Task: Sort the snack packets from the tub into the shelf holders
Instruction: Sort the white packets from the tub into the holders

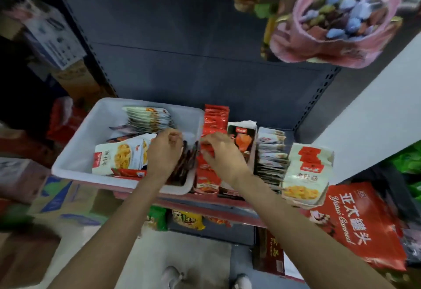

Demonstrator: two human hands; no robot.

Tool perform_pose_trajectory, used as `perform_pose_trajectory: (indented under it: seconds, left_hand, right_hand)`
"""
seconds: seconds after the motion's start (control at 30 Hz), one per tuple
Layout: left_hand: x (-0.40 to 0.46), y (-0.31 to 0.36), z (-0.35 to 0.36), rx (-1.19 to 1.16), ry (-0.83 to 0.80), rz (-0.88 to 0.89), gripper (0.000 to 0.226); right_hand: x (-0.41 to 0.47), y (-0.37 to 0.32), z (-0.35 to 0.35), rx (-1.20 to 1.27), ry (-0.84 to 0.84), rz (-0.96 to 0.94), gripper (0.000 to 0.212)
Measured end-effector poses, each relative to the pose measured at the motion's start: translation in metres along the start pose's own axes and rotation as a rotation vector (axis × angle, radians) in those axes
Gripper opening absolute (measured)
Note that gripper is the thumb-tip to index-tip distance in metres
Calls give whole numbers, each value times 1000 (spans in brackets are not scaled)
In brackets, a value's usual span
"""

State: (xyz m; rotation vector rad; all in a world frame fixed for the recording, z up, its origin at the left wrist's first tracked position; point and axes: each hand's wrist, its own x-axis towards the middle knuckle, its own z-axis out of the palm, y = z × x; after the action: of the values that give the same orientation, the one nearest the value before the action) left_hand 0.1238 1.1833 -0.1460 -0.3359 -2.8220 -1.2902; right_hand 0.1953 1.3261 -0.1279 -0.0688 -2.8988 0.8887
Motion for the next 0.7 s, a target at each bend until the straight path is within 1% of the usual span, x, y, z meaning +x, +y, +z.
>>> perform_pose_trajectory:
  seconds: [0.1, 0.2, 0.23, 0.3, 0.4, 0.43, 0.47, 0.53, 0.6, 0.63, 0.7]
  left_hand:
    - [19, -65, -41, 155, -50, -188, 21]
    - [33, -121, -77, 216, -82, -268, 24]
    - [37, -136, -87, 231, -86, -294, 29]
    - [46, -157, -101, 281, -125, -369, 41]
    - [59, -183, -106, 360, -240, -442, 48]
    - [64, -189, -105, 380, -272, -478, 52]
    - [66, -192, -105, 401, -304, -508, 54]
    - [70, -193, -103, 436, -351, -517, 48]
    - [72, -192, -102, 445, -330, -497, 39]
    - [72, -191, -102, 434, -310, -509, 38]
    - [74, -192, -102, 410, -287, -550, 46]
  right_hand:
    - [32, -47, 49, -77, -114, -62, 34]
    - [60, -84, 97, -246, -302, -123, 44]
    - [68, -93, 110, -230, -353, -107, 47]
    - [84, -105, 133, -222, -468, -108, 55]
    - [98, -111, 159, -386, -635, -201, 55]
    - [100, -110, 161, -422, -673, -190, 55]
    - [100, -108, 162, -456, -688, -168, 56]
    - [100, -100, 160, -493, -687, -124, 58]
    - [99, -92, 157, -514, -684, -78, 58]
    - [98, -89, 155, -520, -676, -57, 58]
    - [96, -89, 150, -489, -642, -24, 57]
